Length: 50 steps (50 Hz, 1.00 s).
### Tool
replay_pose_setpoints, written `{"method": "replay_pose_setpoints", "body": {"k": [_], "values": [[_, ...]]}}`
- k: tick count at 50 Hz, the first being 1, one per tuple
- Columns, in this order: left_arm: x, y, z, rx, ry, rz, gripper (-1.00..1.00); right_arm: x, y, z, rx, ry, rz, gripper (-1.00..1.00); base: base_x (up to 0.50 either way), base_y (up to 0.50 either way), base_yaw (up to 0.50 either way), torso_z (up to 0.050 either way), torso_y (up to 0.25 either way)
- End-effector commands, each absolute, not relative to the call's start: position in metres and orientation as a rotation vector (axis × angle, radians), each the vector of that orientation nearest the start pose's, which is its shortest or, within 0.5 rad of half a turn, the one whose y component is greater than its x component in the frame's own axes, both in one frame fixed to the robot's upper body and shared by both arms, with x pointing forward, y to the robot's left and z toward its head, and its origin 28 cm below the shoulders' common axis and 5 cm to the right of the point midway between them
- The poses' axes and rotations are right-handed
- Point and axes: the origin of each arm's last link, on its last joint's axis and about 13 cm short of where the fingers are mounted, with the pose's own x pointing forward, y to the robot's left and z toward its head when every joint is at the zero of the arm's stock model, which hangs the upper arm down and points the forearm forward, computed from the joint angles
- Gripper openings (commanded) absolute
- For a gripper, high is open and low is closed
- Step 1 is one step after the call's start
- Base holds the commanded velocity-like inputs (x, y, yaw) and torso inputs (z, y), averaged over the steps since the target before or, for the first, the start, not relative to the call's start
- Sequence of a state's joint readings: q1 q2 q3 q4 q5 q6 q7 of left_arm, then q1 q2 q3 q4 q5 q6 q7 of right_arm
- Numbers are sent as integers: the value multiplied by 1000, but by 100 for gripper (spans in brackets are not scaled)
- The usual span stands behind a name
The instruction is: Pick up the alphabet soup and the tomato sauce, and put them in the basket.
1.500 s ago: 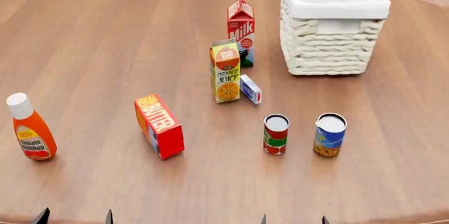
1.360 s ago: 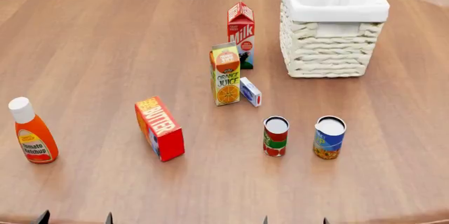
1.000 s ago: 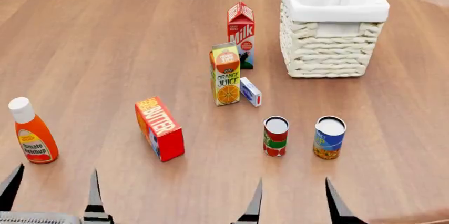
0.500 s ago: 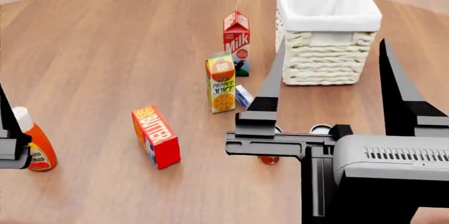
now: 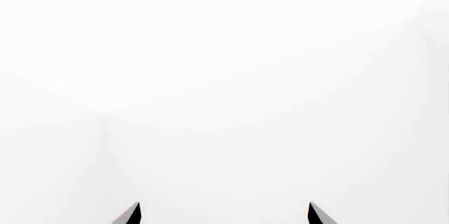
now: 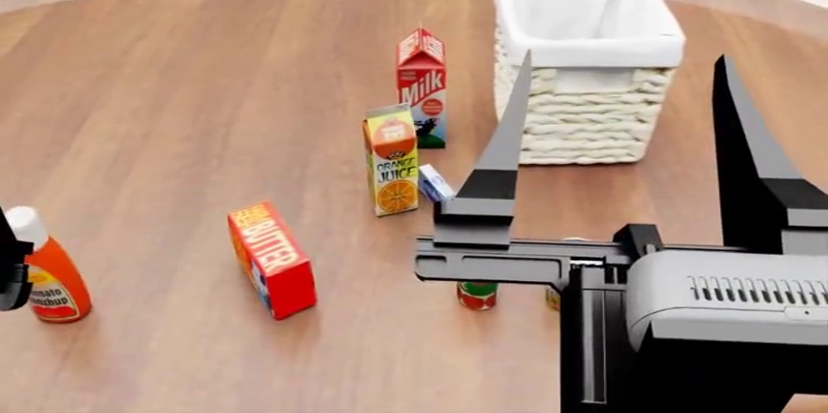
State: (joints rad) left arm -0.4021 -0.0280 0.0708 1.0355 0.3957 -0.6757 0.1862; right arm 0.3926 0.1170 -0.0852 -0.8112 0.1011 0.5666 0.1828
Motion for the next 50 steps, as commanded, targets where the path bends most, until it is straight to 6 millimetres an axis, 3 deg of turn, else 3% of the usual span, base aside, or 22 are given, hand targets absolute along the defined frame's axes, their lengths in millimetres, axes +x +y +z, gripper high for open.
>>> {"method": "replay_pose_setpoints", "body": {"k": [1,14,21,31,50], "values": [[182,220,242,293,-744,109,100,217,-91,217,-8,-627,-14,100,0,-109,0,50,104],[183,220,240,267,-748,126,100,218,-92,214,1,-617,-18,100,0,-45,0,35,85],[182,219,239,265,-757,120,100,218,-92,212,-8,-616,-21,100,0,-485,0,0,0],[183,218,238,261,-756,111,100,220,-92,211,-25,-615,-25,100,5,-17,0,0,0],[183,219,238,263,-758,112,100,220,-90,210,-54,-610,-34,100,334,29,0,0,0]]}}
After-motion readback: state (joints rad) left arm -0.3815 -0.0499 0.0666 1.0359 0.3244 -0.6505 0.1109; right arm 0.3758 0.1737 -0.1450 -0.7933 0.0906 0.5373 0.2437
